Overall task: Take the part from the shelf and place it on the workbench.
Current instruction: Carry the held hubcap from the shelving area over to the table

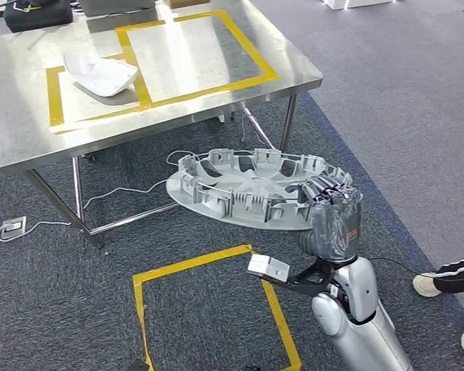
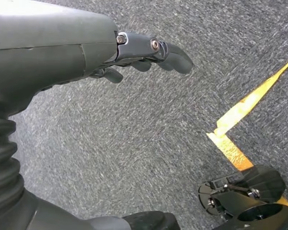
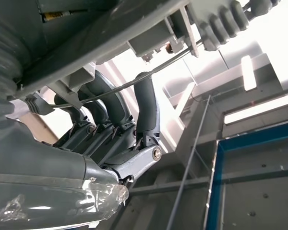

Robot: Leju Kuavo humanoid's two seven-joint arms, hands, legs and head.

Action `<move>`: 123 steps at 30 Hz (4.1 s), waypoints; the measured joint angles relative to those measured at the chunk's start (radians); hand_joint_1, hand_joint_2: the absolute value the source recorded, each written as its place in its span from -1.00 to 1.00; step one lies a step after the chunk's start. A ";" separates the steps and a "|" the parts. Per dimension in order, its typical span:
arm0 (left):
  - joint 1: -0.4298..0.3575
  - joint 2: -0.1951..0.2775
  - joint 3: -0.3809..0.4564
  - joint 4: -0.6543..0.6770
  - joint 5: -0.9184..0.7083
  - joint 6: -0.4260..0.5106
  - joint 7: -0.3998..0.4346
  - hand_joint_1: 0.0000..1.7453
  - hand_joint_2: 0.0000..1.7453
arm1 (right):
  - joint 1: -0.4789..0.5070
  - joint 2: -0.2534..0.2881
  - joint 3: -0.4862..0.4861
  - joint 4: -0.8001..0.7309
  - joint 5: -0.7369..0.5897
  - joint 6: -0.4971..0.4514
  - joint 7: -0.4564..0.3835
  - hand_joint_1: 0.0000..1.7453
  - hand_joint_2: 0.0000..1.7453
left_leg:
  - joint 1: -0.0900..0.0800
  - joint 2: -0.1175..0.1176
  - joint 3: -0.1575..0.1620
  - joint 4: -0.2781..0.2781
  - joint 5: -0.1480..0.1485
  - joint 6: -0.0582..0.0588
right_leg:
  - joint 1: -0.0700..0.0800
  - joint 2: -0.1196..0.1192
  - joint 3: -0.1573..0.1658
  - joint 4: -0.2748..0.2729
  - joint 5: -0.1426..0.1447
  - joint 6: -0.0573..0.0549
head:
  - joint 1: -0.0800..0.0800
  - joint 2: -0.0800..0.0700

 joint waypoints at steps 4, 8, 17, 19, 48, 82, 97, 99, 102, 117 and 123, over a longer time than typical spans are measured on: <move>0.000 0.000 0.000 0.000 0.008 -0.011 -0.006 -1.00 1.00 | -0.012 -0.015 0.011 0.010 0.005 0.022 0.018 1.00 1.00 | -0.004 -0.010 0.004 0.004 -0.005 -0.011 | -0.001 0.007 0.118 -0.241 0.102 -0.009 | -0.001 0.000; 0.001 0.006 0.001 0.000 0.025 -0.022 -0.009 -1.00 1.00 | -0.026 -0.050 0.024 0.026 0.046 0.104 0.078 1.00 1.00 | -0.009 -0.010 0.002 0.003 -0.001 0.010 | -0.001 0.010 0.128 -0.263 0.107 -0.008 | -0.003 0.000; 0.006 0.008 0.002 0.000 0.062 -0.029 0.001 -1.00 1.00 | -0.058 -0.300 0.007 0.018 -0.076 0.324 0.180 1.00 1.00 | -0.008 -0.010 0.002 -0.010 0.007 -0.017 | 0.002 0.010 0.124 -0.262 0.107 -0.019 | -0.002 0.000; 0.009 0.008 0.002 0.000 0.068 -0.029 0.001 -1.00 1.00 | -0.071 -0.369 -0.015 0.002 -0.139 0.383 0.184 1.00 1.00 | -0.008 -0.010 0.002 -0.010 0.007 -0.019 | 0.001 0.010 0.124 -0.262 0.108 -0.020 | -0.002 0.000; 0.018 0.009 0.002 0.000 0.103 -0.003 0.062 -1.00 1.00 | -0.286 -0.680 -0.219 -0.062 -0.268 0.586 0.172 1.00 1.00 | -0.018 -0.010 -0.002 -0.008 0.010 -0.013 | -0.010 0.010 0.122 -0.264 0.114 -0.012 | -0.002 0.000; 0.018 0.010 -0.005 0.006 0.138 0.066 0.096 -1.00 1.00 | -0.618 -0.723 -0.056 0.055 -0.296 0.682 0.224 1.00 1.00 | 0.036 -0.012 0.037 0.009 -0.058 -0.066 | -0.059 0.032 0.087 -0.221 0.094 0.037 | 0.017 0.000; 0.029 0.006 -0.005 0.009 0.156 0.078 0.109 -1.00 1.00 | -0.621 -0.725 -0.015 0.091 -0.300 0.672 0.232 1.00 1.00 | -0.070 -0.006 -0.121 -0.030 0.115 0.053 | 0.014 0.037 0.272 -0.286 -0.021 -0.021 | 0.004 0.000; 0.025 0.004 -0.005 0.009 0.157 0.081 0.110 -1.00 1.00 | -0.630 -0.729 -0.016 0.092 -0.300 0.669 0.232 1.00 1.00 | -0.064 -0.006 -0.097 -0.032 0.100 0.051 | 0.016 0.031 0.275 -0.254 -0.017 -0.015 | 0.005 0.000; 0.023 0.002 -0.005 0.009 0.159 0.085 0.110 -1.00 1.00 | -0.632 -0.731 -0.012 0.095 -0.300 0.667 0.232 1.00 1.00 | -0.060 -0.006 -0.057 -0.032 0.076 0.066 | 0.015 0.014 0.172 -0.078 -0.047 0.005 | 0.007 0.000; 0.022 0.003 0.000 0.010 0.198 0.109 0.109 -1.00 1.00 | -0.643 -0.724 0.018 0.115 -0.296 0.665 0.234 1.00 1.00 | -0.054 -0.003 -0.007 0.124 -0.124 0.016 | -0.005 0.010 0.090 -0.304 0.168 -0.037 | -0.004 0.000; 0.022 0.004 0.008 0.010 0.222 0.113 0.107 -1.00 1.00 | -0.633 -0.716 0.027 0.130 -0.294 0.665 0.234 1.00 1.00 | -0.001 0.010 -0.060 0.122 -0.043 -0.041 | -0.033 0.008 0.129 -0.301 0.131 -0.006 | -0.006 0.000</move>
